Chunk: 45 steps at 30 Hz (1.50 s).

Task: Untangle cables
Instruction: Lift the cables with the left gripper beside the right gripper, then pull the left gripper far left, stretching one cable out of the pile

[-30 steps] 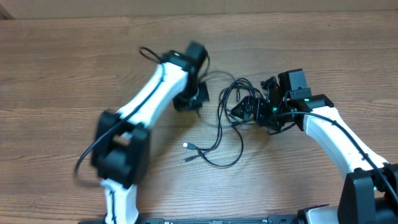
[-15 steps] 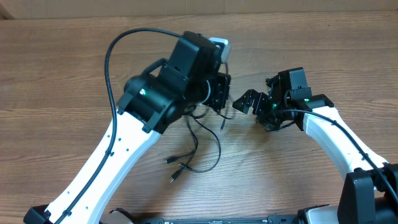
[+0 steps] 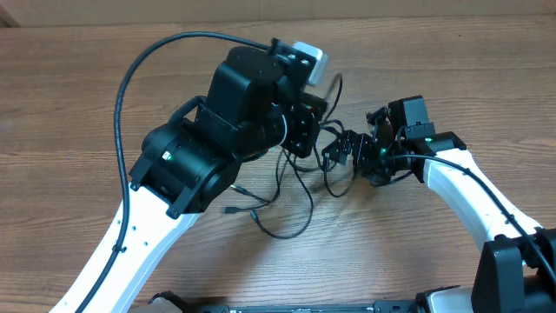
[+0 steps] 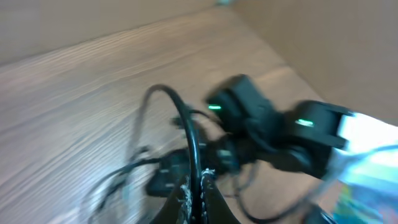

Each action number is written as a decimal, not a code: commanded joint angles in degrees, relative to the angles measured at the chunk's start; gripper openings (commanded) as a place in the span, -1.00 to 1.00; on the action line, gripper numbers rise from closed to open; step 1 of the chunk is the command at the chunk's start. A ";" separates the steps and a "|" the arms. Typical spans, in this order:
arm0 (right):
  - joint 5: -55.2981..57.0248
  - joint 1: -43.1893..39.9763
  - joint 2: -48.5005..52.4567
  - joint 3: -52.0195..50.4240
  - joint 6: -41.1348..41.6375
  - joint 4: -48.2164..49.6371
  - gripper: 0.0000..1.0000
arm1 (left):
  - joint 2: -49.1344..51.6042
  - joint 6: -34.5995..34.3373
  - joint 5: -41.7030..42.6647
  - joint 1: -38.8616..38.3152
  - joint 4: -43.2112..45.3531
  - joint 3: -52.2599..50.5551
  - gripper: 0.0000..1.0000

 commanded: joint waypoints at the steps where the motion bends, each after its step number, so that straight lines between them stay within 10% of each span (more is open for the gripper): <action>1: 11.76 0.02 0.00 -0.09 6.64 1.05 1.00 | -1.55 6.08 13.35 0.17 2.25 0.35 -0.92; 11: 34.03 -4.37 0.00 -0.09 19.58 -4.04 1.00 | -13.68 5.25 12.76 4.15 6.47 0.35 -0.92; 33: 40.94 -20.06 0.02 -0.09 17.14 -10.43 1.00 | -24.37 -1.62 -51.74 9.07 -1.01 5.38 -0.91; 45: 36.52 -28.17 0.02 -0.13 13.75 -9.60 0.99 | -24.09 0.48 -65.70 9.07 -1.33 5.51 -0.82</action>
